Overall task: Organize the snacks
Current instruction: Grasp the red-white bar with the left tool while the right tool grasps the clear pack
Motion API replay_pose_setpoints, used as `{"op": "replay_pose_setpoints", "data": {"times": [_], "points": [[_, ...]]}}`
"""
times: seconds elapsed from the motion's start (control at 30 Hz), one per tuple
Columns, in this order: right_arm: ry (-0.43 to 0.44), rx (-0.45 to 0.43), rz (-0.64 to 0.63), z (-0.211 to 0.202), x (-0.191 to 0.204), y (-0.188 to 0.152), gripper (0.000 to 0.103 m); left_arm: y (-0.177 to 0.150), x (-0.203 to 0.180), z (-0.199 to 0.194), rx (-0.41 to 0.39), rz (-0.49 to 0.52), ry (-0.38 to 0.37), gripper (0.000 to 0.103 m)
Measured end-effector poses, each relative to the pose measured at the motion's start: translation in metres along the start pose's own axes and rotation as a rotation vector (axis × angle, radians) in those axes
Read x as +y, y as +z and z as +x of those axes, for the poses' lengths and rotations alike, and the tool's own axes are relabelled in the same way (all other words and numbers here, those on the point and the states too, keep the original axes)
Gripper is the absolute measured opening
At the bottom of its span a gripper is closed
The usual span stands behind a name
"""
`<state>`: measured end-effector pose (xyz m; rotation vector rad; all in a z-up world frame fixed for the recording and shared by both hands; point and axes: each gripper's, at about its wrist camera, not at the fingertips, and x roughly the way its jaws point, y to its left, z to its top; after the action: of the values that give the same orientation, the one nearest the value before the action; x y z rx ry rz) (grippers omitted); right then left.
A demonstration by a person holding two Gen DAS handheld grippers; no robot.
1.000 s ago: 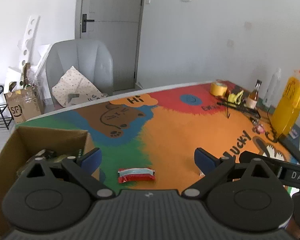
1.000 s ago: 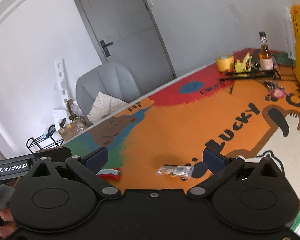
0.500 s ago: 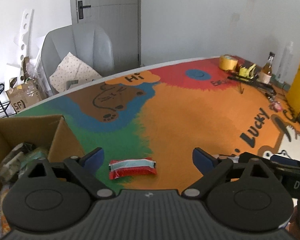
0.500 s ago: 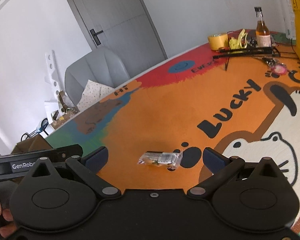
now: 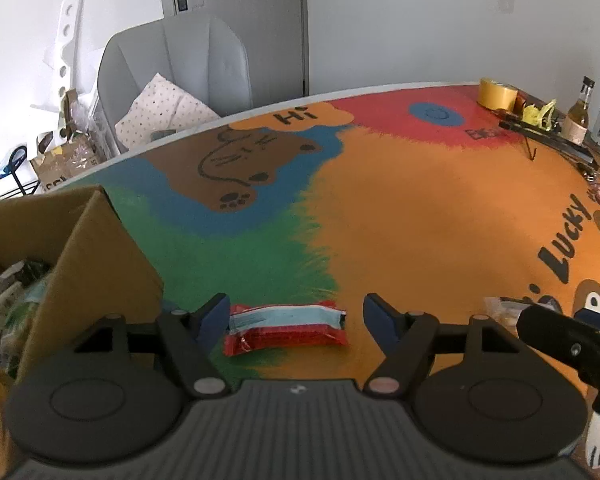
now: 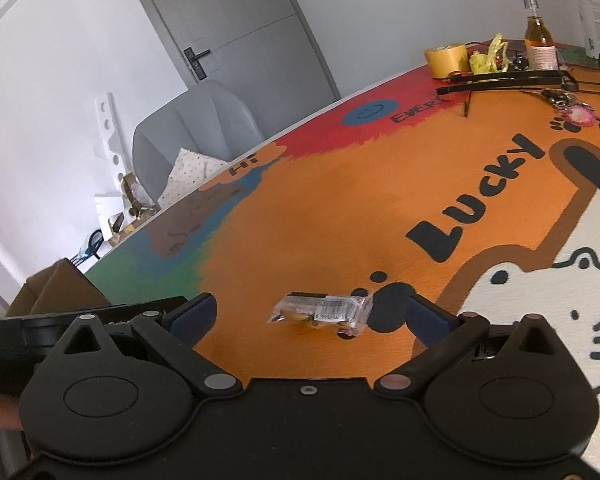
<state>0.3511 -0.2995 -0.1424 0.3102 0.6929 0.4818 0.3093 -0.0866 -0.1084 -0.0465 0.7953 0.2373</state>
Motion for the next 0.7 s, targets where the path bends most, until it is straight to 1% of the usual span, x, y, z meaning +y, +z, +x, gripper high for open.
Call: {"op": "replay_pose_setpoints", "data": {"times": [0.27, 0.33, 0.4, 0.43, 0.5, 0.53, 0.6, 0.7], "points": [[-0.045, 0.005, -0.024, 0.01, 0.007, -0.002, 0.103, -0.004, 0.001, 0.011, 0.015, -0.006, -0.011, 0.072], [-0.062, 0.004, -0.03, 0.012, 0.008, -0.002, 0.103, -0.005, 0.001, 0.013, 0.011, -0.017, -0.007, 0.069], [-0.078, 0.001, -0.032, 0.014, 0.009, -0.002, 0.103, -0.005, 0.004, 0.013, 0.003, -0.038, -0.014, 0.061], [-0.084, 0.0, -0.033, 0.014, 0.01, -0.001, 0.103, -0.005, 0.005, 0.013, 0.001, -0.042, -0.013, 0.06], [-0.092, -0.002, -0.037, 0.015, 0.011, -0.001, 0.103, -0.004, 0.006, 0.012, -0.003, -0.043, -0.011, 0.049], [-0.095, -0.001, -0.039, 0.016, 0.012, -0.001, 0.103, -0.004, 0.007, 0.012, -0.003, -0.041, -0.013, 0.049], [-0.103, -0.001, -0.041, 0.017, 0.013, -0.001, 0.103, -0.004, 0.008, 0.01, -0.003, -0.039, -0.023, 0.043], [-0.113, -0.001, -0.046, 0.018, 0.015, -0.001, 0.103, -0.005, 0.01, 0.007, -0.007, -0.046, -0.034, 0.04]]}}
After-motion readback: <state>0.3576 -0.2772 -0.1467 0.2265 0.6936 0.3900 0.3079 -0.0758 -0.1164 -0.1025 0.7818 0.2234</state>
